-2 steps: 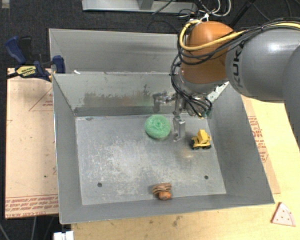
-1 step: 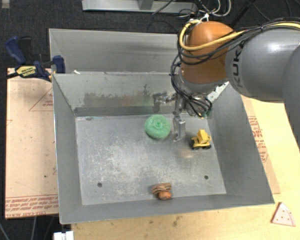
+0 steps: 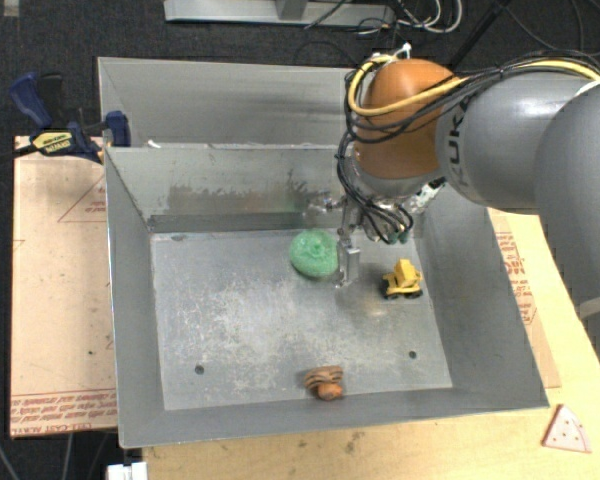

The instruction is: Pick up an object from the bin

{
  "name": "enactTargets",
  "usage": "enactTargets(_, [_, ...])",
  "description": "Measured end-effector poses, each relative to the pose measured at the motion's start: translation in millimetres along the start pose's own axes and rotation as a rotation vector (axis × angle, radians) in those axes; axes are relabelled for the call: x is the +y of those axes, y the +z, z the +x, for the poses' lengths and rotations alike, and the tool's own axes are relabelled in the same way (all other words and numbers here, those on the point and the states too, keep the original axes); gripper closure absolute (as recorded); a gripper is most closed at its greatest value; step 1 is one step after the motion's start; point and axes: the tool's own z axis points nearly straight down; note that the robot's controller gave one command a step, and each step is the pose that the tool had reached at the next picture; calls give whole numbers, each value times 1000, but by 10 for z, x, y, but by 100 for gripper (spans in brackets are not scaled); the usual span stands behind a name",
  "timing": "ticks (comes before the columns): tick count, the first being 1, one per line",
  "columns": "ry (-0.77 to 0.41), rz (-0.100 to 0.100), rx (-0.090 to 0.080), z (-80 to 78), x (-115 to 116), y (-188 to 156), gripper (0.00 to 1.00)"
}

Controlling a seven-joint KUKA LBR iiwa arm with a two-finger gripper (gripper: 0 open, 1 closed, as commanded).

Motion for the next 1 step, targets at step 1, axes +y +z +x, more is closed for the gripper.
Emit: enactTargets(1, [-100,-2,7,73,13,333,100])
